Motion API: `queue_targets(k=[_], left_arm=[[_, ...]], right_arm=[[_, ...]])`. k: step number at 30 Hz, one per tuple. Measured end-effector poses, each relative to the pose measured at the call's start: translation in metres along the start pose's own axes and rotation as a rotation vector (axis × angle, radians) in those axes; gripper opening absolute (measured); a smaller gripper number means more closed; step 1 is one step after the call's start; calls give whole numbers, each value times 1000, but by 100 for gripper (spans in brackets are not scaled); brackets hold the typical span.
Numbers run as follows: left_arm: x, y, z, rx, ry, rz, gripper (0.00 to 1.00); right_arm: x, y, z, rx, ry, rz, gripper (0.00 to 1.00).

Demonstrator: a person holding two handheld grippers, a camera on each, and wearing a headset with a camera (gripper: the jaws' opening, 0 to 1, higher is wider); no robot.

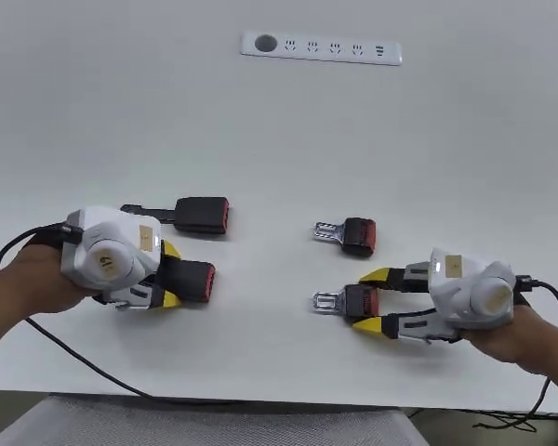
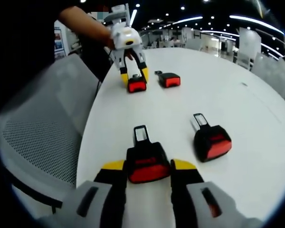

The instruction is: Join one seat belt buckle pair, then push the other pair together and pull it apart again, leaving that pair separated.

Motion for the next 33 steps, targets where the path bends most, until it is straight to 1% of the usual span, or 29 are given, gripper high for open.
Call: queue_targets(k=[6, 11, 16, 18, 20, 26, 28, 30, 33], left_arm=[[1, 2, -2, -2, 12, 2, 36], [1, 2, -3, -5, 7, 3, 36], [2, 3, -5, -8, 9, 4, 36], [2, 3, -5, -9, 10, 4, 36], [2, 3, -6, -11, 10, 5, 36], [1, 2, -5, -11, 10, 6, 36], [1, 2, -5, -12, 9, 6, 36], [0, 2, -5, -13, 9, 6, 36], [-1, 2, -4, -13, 10, 6, 36]], right_arm=[[-1, -10, -11, 25, -6, 0, 37], [-2, -18, -20, 47, -17, 10, 37], [-3, -25, -28, 56, -23, 13, 37], [-3, -31, -35, 66, -20, 16, 37], [-4, -34, -37, 62, -25, 18, 37], [-5, -48, -53, 81, -22, 23, 37], [-6, -53, -59, 91, -15, 20, 37], [-7, -56, -63, 93, -17, 17, 37], [-9, -64, -73, 99, -13, 14, 37]])
Point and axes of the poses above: the centre of the closed fingertips' face, and the gripper's own axes: y roughly backward along the fingers, x roughly to its right, z roughly out of its underside, the point moved 10 cm from there along y, roughly backward along the fingers, and after that the axes turned 11 degrees about -x, right-handed, at the moved point
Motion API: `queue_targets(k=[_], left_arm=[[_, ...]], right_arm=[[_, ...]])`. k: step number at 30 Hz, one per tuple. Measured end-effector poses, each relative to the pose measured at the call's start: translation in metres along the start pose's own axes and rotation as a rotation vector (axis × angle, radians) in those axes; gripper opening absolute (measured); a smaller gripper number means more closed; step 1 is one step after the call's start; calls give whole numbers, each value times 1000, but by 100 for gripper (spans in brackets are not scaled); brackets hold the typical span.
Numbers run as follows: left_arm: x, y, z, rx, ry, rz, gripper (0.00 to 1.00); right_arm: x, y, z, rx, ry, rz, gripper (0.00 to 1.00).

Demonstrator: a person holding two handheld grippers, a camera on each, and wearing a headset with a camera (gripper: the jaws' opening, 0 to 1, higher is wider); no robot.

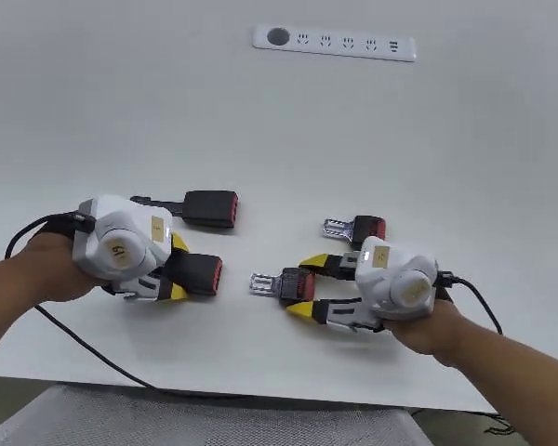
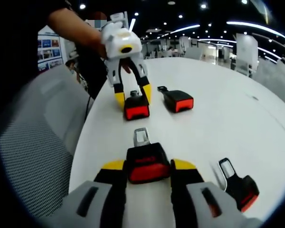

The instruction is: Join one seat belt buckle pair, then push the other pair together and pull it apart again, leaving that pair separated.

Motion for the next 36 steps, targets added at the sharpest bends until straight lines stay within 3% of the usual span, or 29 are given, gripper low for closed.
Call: queue_targets(k=[11, 17, 22, 23, 30, 36], left_arm=[[-3, -3, 2, -6, 1, 0, 36], [-3, -4, 3, -4, -1, 0, 36], [-2, -4, 0, -9, -10, -1, 36], [-3, -5, 0, -12, -16, -5, 36], [0, -3, 0, -3, -4, -2, 36], [0, -1, -3, -13, -30, 4, 35]], right_arm=[[-4, -27, -24, 19, 10, -17, 37], [-4, -26, -24, 22, 13, -18, 37], [-9, -37, -34, 38, -8, -12, 37], [-9, -37, -35, 26, 5, 4, 37], [-10, -35, -35, 23, -9, -9, 37], [-11, -41, -45, 2, -24, -22, 36]])
Point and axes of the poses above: the centre of the closed fingertips' face, and the gripper's own axes: y roughly backward along the fingers, x roughly to its right, z roughly out of its underside, the point moved 10 cm from there along y, roughly backward along the fingers, and after that the axes turned 11 degrees about -x, right-handed, at the moved point
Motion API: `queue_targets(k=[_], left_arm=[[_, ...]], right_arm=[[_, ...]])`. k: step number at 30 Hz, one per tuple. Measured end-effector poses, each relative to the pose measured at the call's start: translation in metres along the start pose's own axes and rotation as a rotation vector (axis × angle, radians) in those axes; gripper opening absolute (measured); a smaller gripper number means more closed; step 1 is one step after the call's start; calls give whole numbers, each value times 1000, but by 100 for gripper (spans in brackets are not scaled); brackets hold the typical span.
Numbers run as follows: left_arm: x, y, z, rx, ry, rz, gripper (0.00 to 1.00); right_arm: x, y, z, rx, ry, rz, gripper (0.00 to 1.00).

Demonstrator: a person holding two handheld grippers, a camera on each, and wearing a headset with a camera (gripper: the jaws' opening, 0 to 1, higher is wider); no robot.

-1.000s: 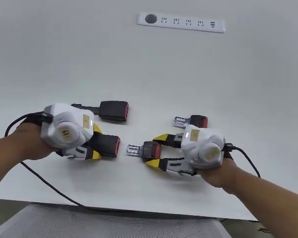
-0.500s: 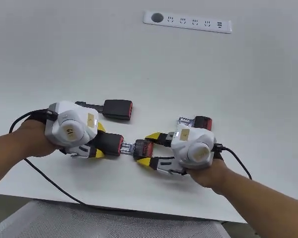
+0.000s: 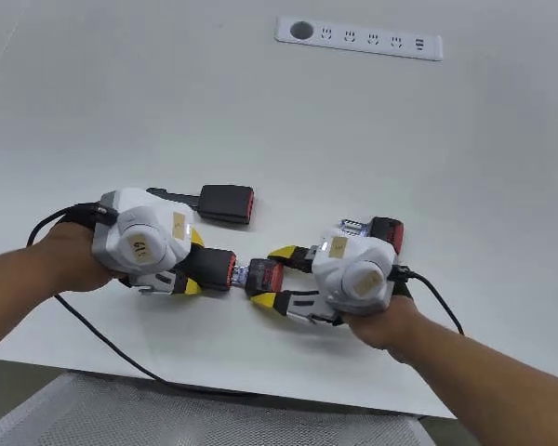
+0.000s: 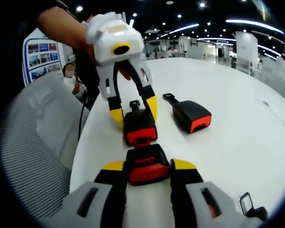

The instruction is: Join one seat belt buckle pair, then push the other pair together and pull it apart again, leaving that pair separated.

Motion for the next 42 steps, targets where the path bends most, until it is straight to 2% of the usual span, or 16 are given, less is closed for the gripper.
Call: queue_targets(k=[3, 9, 22, 25, 28, 31, 34, 42], left_arm=[[0, 0, 0, 3, -13, 7, 35], [1, 1, 0, 8, -10, 8, 34], [0, -2, 1, 16, -13, 10, 34], [0, -2, 3, 31, -16, 12, 34], [-1, -2, 8, 68, -24, 22, 34], [-5, -2, 8, 72, -54, 38, 34], [-7, -2, 10, 94, -56, 49, 34], [-7, -2, 11, 116, -75, 57, 34]], right_arm=[[0, -6, -7, -17, 17, 1, 36], [0, -9, -11, -18, -3, 1, 36], [1, -5, -7, -20, 13, 3, 36], [-1, -4, -6, -21, 23, 11, 36], [-1, -3, -5, -22, 33, 20, 36], [-1, -3, -5, -20, 44, 24, 36], [-1, -3, -3, -22, 68, 28, 35], [-4, -3, -2, -7, 81, 47, 35]])
Point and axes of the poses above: the centre of the closed fingertips' face, and the gripper's own axes: y roughly backward along the fingers, x roughly to its right, z roughly out of its underside, the point moved 10 cm from there along y, roughly backward along the fingers, and after that the axes turned 11 degrees about -x, right-handed, at the moved point
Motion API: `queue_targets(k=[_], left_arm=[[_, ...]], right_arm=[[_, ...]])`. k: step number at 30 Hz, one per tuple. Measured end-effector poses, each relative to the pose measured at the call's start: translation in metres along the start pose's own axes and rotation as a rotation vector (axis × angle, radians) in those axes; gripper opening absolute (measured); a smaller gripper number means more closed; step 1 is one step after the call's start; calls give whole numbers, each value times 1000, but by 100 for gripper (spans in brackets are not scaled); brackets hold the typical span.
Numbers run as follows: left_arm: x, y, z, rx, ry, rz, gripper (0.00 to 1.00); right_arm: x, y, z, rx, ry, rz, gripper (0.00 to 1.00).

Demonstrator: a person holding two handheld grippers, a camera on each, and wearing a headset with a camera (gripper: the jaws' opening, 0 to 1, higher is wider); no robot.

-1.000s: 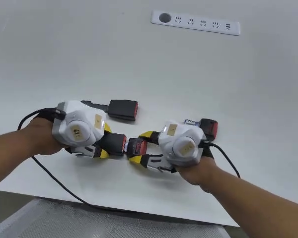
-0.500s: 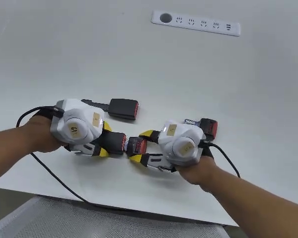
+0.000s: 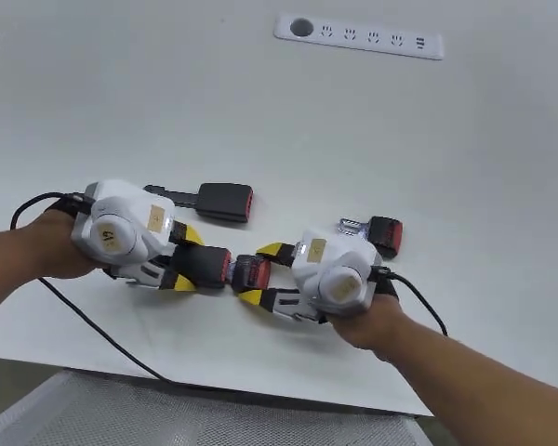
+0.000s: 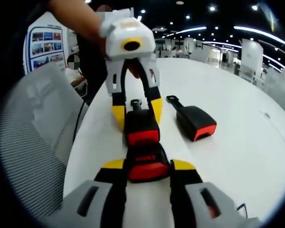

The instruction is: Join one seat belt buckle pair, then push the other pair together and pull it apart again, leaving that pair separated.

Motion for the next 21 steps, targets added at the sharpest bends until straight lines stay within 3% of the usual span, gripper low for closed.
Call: queue_targets(k=[8, 21], left_arm=[[1, 1, 4, 33, -1, 0, 34], [1, 0, 7, 46, 6, 2, 34]], right_arm=[[-2, -1, 0, 21, -11, 14, 35], [-3, -2, 2, 36, -33, 27, 34]])
Point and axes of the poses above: the centre of the closed fingertips' face, and the gripper's own axes: y roughly backward along the fingers, x roughly to its right, z roughly out of its underside, the point moved 10 cm from there along y, roughly backward along the fingers, and after that the axes turned 11 degrees about -x, right-handed, at the moved point
